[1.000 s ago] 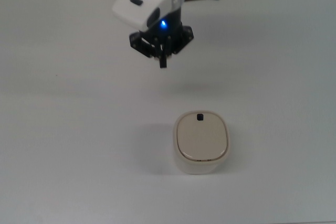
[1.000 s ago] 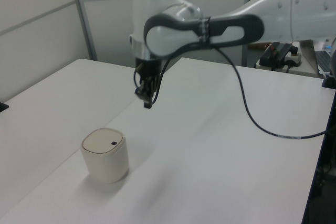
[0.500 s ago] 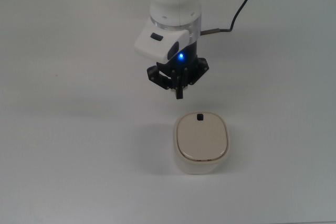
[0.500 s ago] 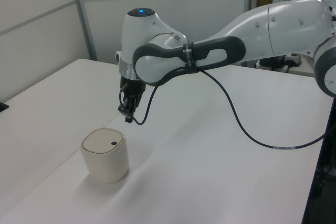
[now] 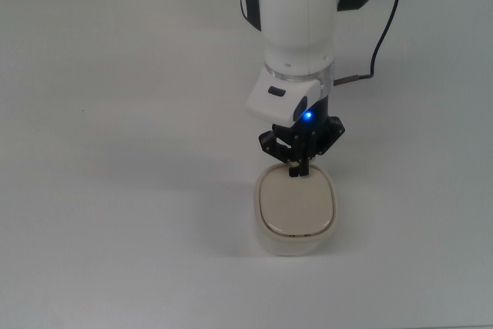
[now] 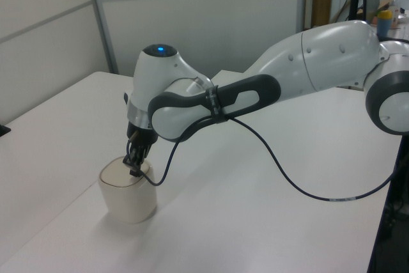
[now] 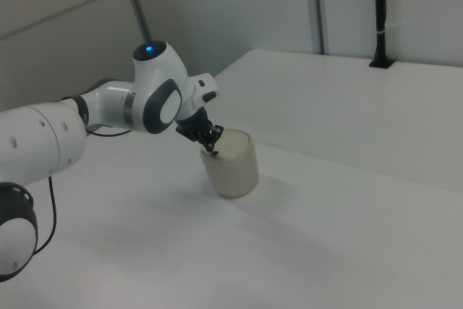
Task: Open the trash can
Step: 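Press the dark button on the lid with the gripper fingertips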
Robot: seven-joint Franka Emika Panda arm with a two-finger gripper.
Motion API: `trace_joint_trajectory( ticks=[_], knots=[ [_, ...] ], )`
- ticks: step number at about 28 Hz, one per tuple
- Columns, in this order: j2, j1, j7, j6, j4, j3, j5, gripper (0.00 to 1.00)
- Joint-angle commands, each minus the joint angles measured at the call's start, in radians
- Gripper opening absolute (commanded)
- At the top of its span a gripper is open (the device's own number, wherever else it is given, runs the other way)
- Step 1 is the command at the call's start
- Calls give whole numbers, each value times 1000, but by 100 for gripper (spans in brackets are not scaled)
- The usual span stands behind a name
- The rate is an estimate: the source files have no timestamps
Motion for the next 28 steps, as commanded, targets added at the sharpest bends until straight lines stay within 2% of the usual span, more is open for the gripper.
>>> trace_joint_trajectory(
  ticks=[1,17,22,28],
  knots=[
    [14,7,12,21,-1,-7,13,0],
    [36,4,20,19,2,-9,21,0],
    [-26,-7,75,15,3,-17,33,0],
    [-138,-31,75,-31,2,-23,88,0]
  ],
)
